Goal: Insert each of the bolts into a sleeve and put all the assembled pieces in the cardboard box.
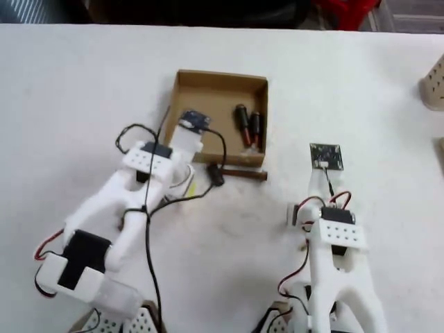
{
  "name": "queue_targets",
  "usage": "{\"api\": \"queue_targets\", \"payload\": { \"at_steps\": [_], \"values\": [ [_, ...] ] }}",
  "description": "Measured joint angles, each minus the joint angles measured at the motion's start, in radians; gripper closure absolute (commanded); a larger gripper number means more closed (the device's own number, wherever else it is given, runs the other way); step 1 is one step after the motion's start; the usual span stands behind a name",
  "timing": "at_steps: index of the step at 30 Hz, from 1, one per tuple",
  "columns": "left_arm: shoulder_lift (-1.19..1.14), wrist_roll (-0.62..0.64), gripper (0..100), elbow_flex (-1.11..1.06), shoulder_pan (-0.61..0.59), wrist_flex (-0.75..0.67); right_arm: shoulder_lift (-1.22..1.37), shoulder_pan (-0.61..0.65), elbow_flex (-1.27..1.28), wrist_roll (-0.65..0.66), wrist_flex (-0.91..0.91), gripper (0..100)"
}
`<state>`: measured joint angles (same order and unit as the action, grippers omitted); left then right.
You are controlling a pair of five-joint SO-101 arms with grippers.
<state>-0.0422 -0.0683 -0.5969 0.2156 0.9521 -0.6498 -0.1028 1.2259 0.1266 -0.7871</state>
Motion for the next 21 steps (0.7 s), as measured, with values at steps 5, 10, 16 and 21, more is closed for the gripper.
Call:
{"api": "queue_targets", "payload": {
  "at_steps": [5, 10, 16, 21],
  "values": [
    [-0.021, -0.087, 79, 0.002, 0.000, 0.000, 0.000, 0.000, 0.000, 0.000, 0.000, 98.1],
    [-0.100, -0.110, 79, 0.087, -0.005, 0.074, 0.000, 0.000, 0.000, 0.000, 0.000, 98.1],
    [-0.133, -0.196, 79, 0.129, -0.005, 0.130, 0.000, 0.000, 0.000, 0.000, 0.000, 98.1],
    [-0.114, -0.341, 79, 0.109, -0.006, 0.147, 0.000, 0.000, 0.000, 0.000, 0.000, 98.1]
  ]
}}
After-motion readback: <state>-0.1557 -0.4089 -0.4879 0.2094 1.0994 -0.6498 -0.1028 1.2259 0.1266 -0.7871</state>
